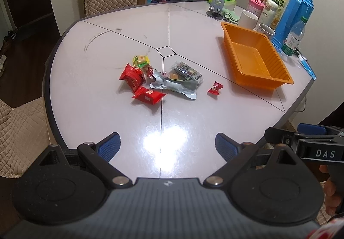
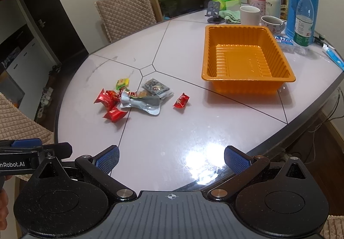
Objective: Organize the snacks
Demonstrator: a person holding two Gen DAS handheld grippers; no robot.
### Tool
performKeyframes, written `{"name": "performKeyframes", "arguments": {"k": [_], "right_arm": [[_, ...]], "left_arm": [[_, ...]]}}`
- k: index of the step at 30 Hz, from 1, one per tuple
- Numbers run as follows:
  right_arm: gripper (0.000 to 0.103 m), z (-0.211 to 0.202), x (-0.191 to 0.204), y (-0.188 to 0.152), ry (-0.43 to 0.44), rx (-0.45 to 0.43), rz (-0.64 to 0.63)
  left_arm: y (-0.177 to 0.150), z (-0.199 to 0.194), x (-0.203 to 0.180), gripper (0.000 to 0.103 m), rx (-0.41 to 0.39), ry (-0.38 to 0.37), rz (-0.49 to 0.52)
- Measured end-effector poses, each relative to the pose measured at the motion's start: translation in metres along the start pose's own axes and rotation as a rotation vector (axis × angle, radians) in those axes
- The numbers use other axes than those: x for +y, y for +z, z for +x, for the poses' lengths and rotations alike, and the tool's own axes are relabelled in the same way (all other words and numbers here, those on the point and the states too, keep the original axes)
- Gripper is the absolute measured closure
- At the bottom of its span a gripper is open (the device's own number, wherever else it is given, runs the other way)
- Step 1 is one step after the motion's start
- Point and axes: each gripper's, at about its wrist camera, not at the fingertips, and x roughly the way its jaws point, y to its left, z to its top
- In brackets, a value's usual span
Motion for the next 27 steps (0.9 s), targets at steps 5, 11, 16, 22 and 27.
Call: {"name": "performKeyframes", "arguments": {"k": [5,11,16,22,27], "right_arm": [[0.000,0.002,0.000,0.001,0.001,0.002,0.001],[0.000,0.005,-0.003,0.005,0.003,0.006,0.002],[0.000,0.008,-0.005,0.004,0.004,0.010,0.005],[0.000,0.014,-0.006,0.007,0.018,0.008,-0.003],[0.000,0.020,-0.006,0.013,0.021,0.004,-0.015]], "left_arm": [[0.001,0.002,0.001,0.009,0.001,0.000,-0.001],[0.004,0.004,0.001,0.009,0.004,0.002,-0.006],[0.004,0.007,0.002,0.009,0.009,0.006,-0.012],[0.007,0.012,0.003,0.009,0.015,0.008,-0.020],[0.011,0.020,0.005,0.009,0.026,0.014,-0.031]]}}
